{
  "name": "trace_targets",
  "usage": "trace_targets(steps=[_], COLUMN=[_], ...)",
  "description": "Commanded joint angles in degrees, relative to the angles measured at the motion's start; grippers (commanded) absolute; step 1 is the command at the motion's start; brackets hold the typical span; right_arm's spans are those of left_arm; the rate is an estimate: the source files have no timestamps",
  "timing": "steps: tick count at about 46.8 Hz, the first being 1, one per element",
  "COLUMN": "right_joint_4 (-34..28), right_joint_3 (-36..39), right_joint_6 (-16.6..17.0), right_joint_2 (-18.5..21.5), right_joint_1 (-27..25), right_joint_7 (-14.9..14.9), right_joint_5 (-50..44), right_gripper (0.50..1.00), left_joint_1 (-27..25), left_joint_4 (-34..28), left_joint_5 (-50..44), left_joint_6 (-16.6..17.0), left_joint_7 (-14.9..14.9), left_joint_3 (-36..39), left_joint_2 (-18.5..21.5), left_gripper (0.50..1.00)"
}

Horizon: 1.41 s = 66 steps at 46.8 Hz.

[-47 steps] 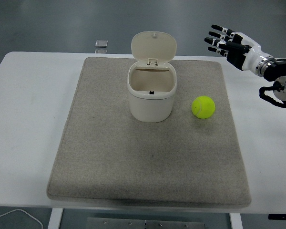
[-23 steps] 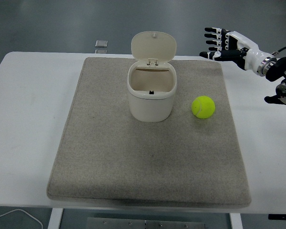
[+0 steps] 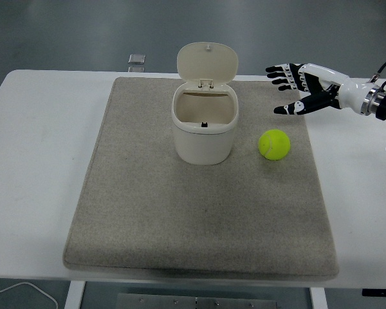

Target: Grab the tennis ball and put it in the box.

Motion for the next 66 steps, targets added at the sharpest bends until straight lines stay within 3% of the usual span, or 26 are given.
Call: trace_targets(steps=[1, 16, 25, 50, 66], right_joint_4=[2.07, 4.89, 4.89, 4.10, 1.99], right_joint_3=[0.01, -0.08, -1.48, -3.86, -3.95], right_joint_6=[-0.34, -1.04, -5.17, -9.48, -9.57], right_joint_2=[-0.88, -3.08, -2.99, -1.33, 0.79], right_joint_1=[-0.70, -1.05, -1.67, -2.90, -3.51], right_joint_7=[1.58, 3.95, 4.22, 4.04, 4.04], right_joint_5=[-4.98, -18.43, -25.56, -26.70, -26.70], right_gripper=[0.928, 0.928, 0.928, 0.926, 0.924], left_joint_1=[0.00, 0.00, 0.00, 0.00, 0.00], left_joint_4=[0.00, 0.00, 0.00, 0.00, 0.00], left_joint_5=[-0.08, -0.08, 0.01, 0.01, 0.01], left_joint_6=[0.04, -0.05, 0.04, 0.04, 0.04], left_joint_7=[0.00, 0.00, 0.00, 0.00, 0.00], left_joint_3=[0.00, 0.00, 0.00, 0.00, 0.00], left_joint_2=[0.00, 0.00, 0.00, 0.00, 0.00], left_gripper=[0.992, 0.992, 0.992, 0.992, 0.990])
